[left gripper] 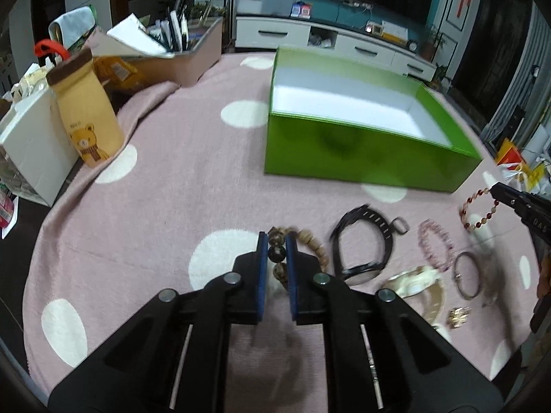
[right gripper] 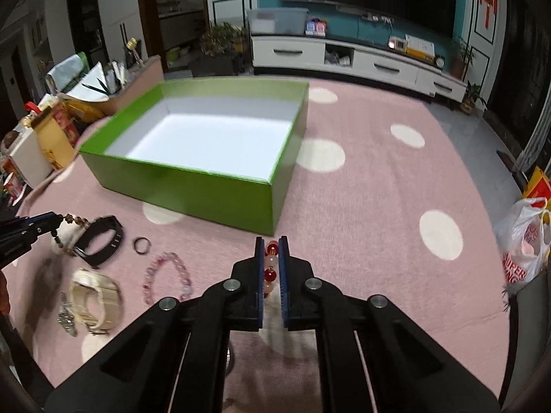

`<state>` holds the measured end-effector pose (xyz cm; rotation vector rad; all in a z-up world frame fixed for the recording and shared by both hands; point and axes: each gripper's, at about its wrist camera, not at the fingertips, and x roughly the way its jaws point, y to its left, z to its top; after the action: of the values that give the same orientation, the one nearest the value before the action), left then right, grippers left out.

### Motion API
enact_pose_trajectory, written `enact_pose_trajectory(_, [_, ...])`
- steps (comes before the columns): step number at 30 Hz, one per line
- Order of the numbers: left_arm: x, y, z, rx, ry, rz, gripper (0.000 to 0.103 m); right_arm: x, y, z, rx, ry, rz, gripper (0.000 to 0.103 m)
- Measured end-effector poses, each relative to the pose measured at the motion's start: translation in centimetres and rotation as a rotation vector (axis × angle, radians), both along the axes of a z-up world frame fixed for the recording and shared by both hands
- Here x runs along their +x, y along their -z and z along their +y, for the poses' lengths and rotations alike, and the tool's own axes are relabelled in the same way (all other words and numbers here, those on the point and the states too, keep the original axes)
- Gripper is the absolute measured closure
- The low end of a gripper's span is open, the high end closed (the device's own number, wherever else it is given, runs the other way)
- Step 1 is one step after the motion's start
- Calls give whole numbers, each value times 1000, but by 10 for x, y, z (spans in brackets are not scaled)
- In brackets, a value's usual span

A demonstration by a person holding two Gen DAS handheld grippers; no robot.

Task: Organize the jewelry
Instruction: 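Carry both bracelets into the green box and open both tools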

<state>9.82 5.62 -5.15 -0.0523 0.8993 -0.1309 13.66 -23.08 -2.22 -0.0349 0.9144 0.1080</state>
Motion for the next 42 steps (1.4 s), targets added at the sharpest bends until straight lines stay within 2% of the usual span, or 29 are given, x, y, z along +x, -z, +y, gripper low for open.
enact_pose_trajectory(12, [11, -65, -14, 0, 62, -111, 93, 7, -49, 13, 22, -50, -105, 96])
enact_pose_trajectory(19, [43, -99, -31, 3, 98, -156, 93, 28, -68, 23, 29, -74, -145, 96])
enact_pose_trajectory(23, [69, -108, -43, -10, 113, -145, 93, 45, -71, 28, 37, -86, -144, 96])
enact_pose_trajectory(32, [121, -93, -62, -20, 110, -85, 93, 88, -56, 43, 64, -105, -94, 96])
enact_pose_trajectory(38, [151, -65, -77, -6, 113, -20, 93, 115, -26, 59, 101, -122, -21, 96])
enact_pose_trajectory(41, [161, -49, -80, 28, 93, 1, 93, 128, -9, 59, 101, -100, 16, 95])
enact_pose_trajectory(42, [165, -40, -78, 47, 82, 21, 93, 132, -4, 57, 92, -83, 27, 91])
